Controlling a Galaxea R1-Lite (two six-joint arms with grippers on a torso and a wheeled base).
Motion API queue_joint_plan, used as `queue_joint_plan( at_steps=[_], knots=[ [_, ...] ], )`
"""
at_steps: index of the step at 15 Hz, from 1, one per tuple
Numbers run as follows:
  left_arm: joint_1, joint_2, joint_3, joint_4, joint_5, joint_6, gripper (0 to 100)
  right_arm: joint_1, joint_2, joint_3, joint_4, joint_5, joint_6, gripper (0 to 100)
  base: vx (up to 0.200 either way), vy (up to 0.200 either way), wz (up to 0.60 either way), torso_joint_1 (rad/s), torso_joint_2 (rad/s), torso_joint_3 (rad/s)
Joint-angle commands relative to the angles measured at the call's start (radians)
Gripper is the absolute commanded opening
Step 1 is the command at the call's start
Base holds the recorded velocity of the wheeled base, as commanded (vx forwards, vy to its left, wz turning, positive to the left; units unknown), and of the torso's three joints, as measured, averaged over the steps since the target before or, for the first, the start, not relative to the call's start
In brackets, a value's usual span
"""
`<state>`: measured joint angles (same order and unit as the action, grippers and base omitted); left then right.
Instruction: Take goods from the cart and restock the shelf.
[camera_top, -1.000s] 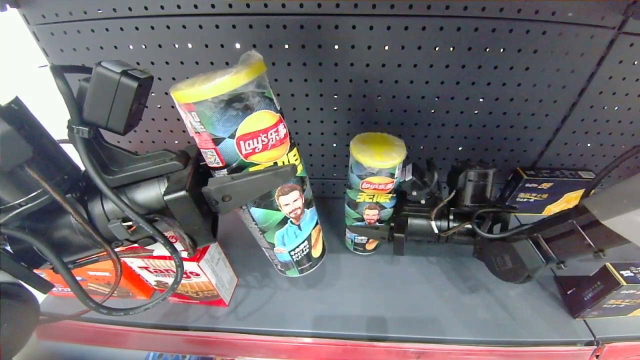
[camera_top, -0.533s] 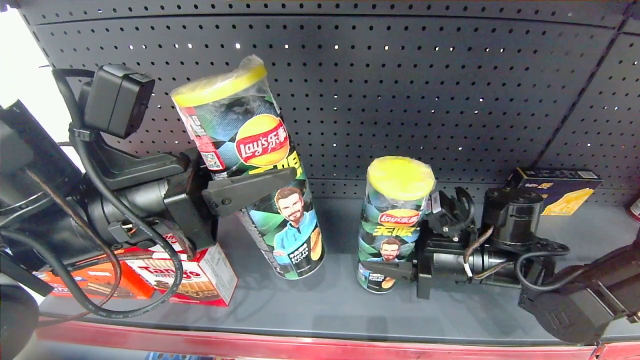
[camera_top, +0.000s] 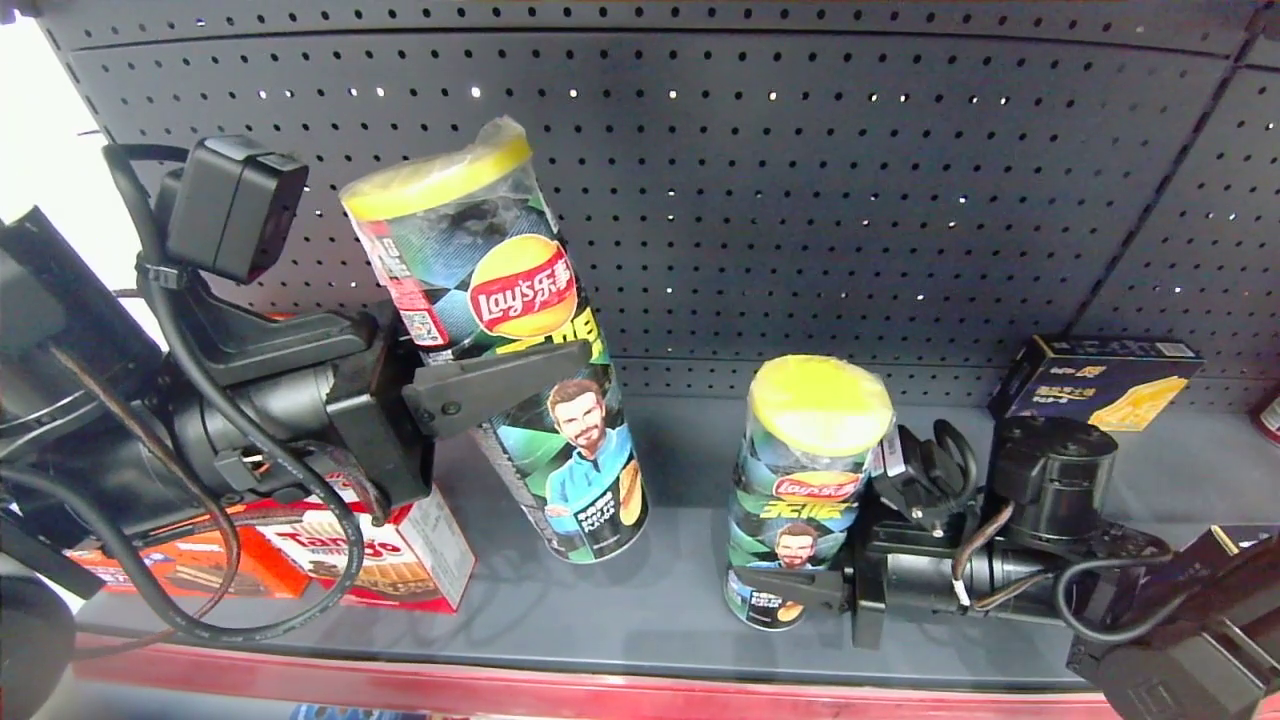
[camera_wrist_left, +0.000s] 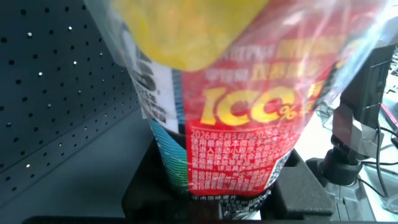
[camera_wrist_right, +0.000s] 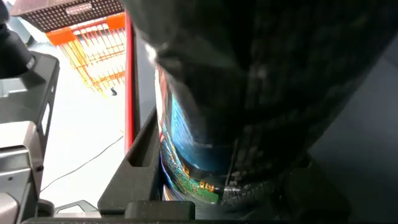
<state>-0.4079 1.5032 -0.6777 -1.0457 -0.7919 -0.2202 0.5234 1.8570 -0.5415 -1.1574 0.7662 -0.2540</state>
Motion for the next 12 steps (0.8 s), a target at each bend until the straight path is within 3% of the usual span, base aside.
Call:
queue_joint_plan(
  at_steps=[1, 6, 7, 12],
  knots=[
    [0.0, 0.002, 0.0, 0.0, 0.0, -0.001, 0, -0.003, 0.05, -0.003, -0.01, 0.001, -0.001, 0, 0.0, 0.0, 0.0, 0.0, 0.0, 0.0],
    [0.001, 0.002, 0.001, -0.002, 0.0, -0.001, 0, 0.003, 0.085, -0.015, -0.027, 0.001, -0.002, 0, 0.0, 0.0, 0.0, 0.0, 0.0, 0.0],
    [0.001, 0.002, 0.001, -0.002, 0.002, -0.001, 0, 0.001, 0.085, -0.015, -0.03, 0.001, -0.002, 100, 0.0, 0.0, 0.0, 0.0, 0.0, 0.0],
    [0.001, 0.0, 0.033, -0.007, 0.002, 0.001, 0, -0.023, 0.031, 0.0, -0.03, -0.008, -0.002, 100, 0.0, 0.0, 0.0, 0.0, 0.0, 0.0]
  ],
)
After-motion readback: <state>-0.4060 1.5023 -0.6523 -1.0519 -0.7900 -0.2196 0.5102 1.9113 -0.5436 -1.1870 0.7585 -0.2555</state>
